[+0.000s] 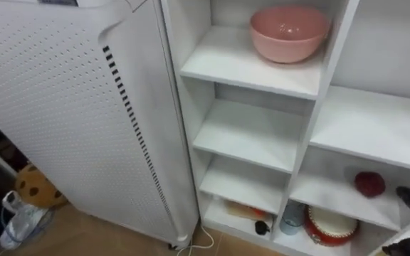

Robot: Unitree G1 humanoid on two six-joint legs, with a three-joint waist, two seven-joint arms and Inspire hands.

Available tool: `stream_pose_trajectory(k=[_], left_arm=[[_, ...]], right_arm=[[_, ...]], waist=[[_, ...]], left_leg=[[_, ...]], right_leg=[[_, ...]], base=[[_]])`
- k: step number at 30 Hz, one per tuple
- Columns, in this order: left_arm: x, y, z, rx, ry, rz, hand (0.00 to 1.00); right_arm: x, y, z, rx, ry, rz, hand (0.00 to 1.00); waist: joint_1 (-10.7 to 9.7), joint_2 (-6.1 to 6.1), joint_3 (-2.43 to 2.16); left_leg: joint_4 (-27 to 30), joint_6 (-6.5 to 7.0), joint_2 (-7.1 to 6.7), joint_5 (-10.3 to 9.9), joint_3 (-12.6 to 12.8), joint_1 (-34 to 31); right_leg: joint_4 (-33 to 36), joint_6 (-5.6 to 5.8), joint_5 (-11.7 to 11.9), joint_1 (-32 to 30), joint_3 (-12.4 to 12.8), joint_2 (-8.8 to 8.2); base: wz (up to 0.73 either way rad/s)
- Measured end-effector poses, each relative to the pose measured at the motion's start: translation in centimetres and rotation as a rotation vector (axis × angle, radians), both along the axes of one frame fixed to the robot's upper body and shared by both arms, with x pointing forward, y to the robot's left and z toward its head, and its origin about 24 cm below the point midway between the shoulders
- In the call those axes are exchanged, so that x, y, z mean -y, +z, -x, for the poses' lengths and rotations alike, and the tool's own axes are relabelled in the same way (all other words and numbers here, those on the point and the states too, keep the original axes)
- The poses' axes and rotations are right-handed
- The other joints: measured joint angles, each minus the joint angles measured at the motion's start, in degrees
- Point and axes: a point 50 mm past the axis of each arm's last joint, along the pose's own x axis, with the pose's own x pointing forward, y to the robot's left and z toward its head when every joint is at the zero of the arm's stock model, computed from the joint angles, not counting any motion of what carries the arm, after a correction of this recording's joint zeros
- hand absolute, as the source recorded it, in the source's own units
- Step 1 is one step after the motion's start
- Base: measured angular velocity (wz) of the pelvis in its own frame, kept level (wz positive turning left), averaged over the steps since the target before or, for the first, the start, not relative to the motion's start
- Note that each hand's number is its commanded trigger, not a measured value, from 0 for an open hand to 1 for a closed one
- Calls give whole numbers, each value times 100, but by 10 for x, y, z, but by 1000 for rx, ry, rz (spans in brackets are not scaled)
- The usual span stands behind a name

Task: Arrange fruit in the closet

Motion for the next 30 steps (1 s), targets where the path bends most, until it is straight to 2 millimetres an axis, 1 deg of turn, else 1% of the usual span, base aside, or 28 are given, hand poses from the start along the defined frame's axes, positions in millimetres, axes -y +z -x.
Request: stream_pose_trajectory(k=[2, 3, 5, 6, 8, 9, 10, 11, 12, 13, 14, 15, 16, 18, 20, 21, 22, 23, 24, 26, 27, 29, 30], left_arm=[[-5, 0, -1, -6, 29, 1, 0], [-6, 0, -1, -5, 35, 0, 0], [-8, -1, 1, -10, 44, -4, 0], [-9, -1, 3, -16, 42, -8, 0], [-10, -2, 6, -36, 19, -31, 0], [-11, -2, 7, -36, 21, -33, 0], [-12, -1, 6, -28, 28, -39, 0], [-13, -1, 6, -21, 31, -46, 0], [-14, -1, 6, -21, 25, -52, 0], [-14, -1, 8, -20, 36, -57, 0], [-13, -1, 11, -25, 44, -58, 0], [-12, -2, 13, -25, 51, -59, 0], [-11, -2, 15, -23, 71, -61, 0], [-11, -2, 16, -9, 106, -59, 0], [-12, -3, 18, -8, 113, -61, 0], [-12, -4, 20, -14, 115, -62, 0], [-12, -4, 23, -26, 127, -63, 0], [-13, -5, 27, -41, 142, -64, 0], [-12, -5, 29, -50, 147, -64, 0], [-10, -8, 36, -79, 186, -54, 0], [-10, -8, 38, -88, 191, -51, 0], [-10, -9, 44, -114, 197, -44, 0], [-10, -9, 46, -123, 198, -41, 0]], right_arm=[[2, -29, 23, -62, -10, -13, 0], [2, -37, 30, -84, -13, -19, 0], [-5, -65, 55, -145, 0, -39, 0], [-8, -73, 61, -161, 10, -41, 0], [-23, -106, 95, -243, 43, -63, 0], [-27, -114, 105, -264, 46, -74, 0], [-34, -130, 127, -307, 45, -101, 0], [-41, -144, 152, -362, 42, -123, 0], [-44, -150, 163, -387, 52, -126, 0], [-51, -161, 187, -459, 91, -120, 0], [-56, -168, 207, -518, 132, -113, 0], [-59, -171, 216, -542, 151, -112, 0], [-62, -175, 231, -571, 161, -123, 0], [-69, -180, 252, -604, 144, -150, 0], [-71, -183, 264, -619, 140, -161, 0], [-72, -183, 268, -624, 148, -161, 0], [-75, -184, 274, -638, 170, -159, 0], [-78, -185, 276, -654, 202, -158, 0], [-79, -186, 278, -665, 216, -158, 0], [-85, -188, 285, -690, 263, -173, 0], [-87, -188, 286, -694, 275, -176, 0], [-92, -190, 293, -720, 338, -180, 0], [-93, -190, 295, -728, 354, -182, 0]], waist=[[-52, -2, -2], [-85, -20, -11], [-263, -36, -35], [-311, -45, -43], [-463, -106, -120], [-495, -116, -141], [-527, -140, -163], [-612, -152, -168], [-645, -155, -175], [-665, -169, -202], [-756, -170, -211], [-813, -169, -212], [-913, -175, -220], [-1065, -200, -250], [-1134, -197, -258], [-1147, -190, -259], [-1230, -180, -299], [-1282, -156, -302], [-1302, -148, -295], [-1425, -145, -296], [-1437, -143, -294], [-1533, -143, -284], [-1546, -146, -281]], left_leg=[[-218, -6, -15, -3, 7, 396], [-288, -6, -24, -3, 5, 484], [-531, -32, -21, 12, -28, 803], [-603, -38, -17, 16, -13, 888], [-880, -59, -4, 28, 13, 1235], [-919, -60, -1, 29, 12, 1318], [-1011, -69, 4, 27, 20, 1500], [-1138, -76, -14, 27, 26, 1715], [-1208, -78, -22, 28, 30, 1827], [-1382, -92, -35, 38, 63, 2069], [-1495, -93, -42, 39, 106, 2268], [-1546, -95, -50, 40, 120, 2368], [-1647, -104, -75, 44, 176, 2521], [-1792, -125, -74, 50, 247, 2772], [-1911, -144, -59, 46, 319, 2985], [-1931, -151, -54, 40, 336, 3059], [-1955, -155, -50, 34, 336, 3127], [-2019, -155, -53, 34, 340, 3239], [-2050, -155, -55, 34, 340, 3303], [-2143, -156, -65, 34, 338, 3501], [-2157, -156, -65, 34, 338, 3528], [-2166, -157, -26, 35, 345, 3607], [-2179, -158, -25, 34, 358, 3639]], right_leg=[[-233, 45, 59, 399, -32, 29], [-291, 54, 71, 482, -31, 35], [-657, 97, 148, 862, -62, 135], [-747, 103, 174, 961, -65, 163], [-1123, 134, 265, 1345, -111, 252], [-1212, 150, 287, 1435, -116, 276], [-1365, 163, 322, 1622, -110, 316], [-1480, 177, 330, 1824, -89, 325], [-1538, 190, 337, 1921, -63, 333], [-1669, 216, 352, 2119, -15, 348], [-1802, 234, 363, 2310, 28, 369], [-1859, 246, 372, 2412, 48, 381], [-1933, 255, 377, 2536, 92, 394], [-2007, 253, 390, 2726, 193, 424], [-2055, 255, 409, 2888, 224, 442], [-2071, 253, 412, 2940, 248, 449], [-2117, 257, 427, 3009, 259, 463], [-2127, 255, 435, 3076, 296, 473], [-2134, 252, 439, 3122, 325, 481], [-2139, 252, 440, 3259, 356, 487], [-2136, 252, 440, 3273, 363, 487], [-2135, 252, 440, 3301, 379, 491], [-2133, 252, 440, 3316, 409, 495]], base=[[-2], [7], [2], [-5], [-2], [0], [0], [0], [-7], [-15], [-18], [-14], [-20], [-23], [-20], [-19], [-14], [-13], [-18], [-10], [-4], [-5], [-11]])
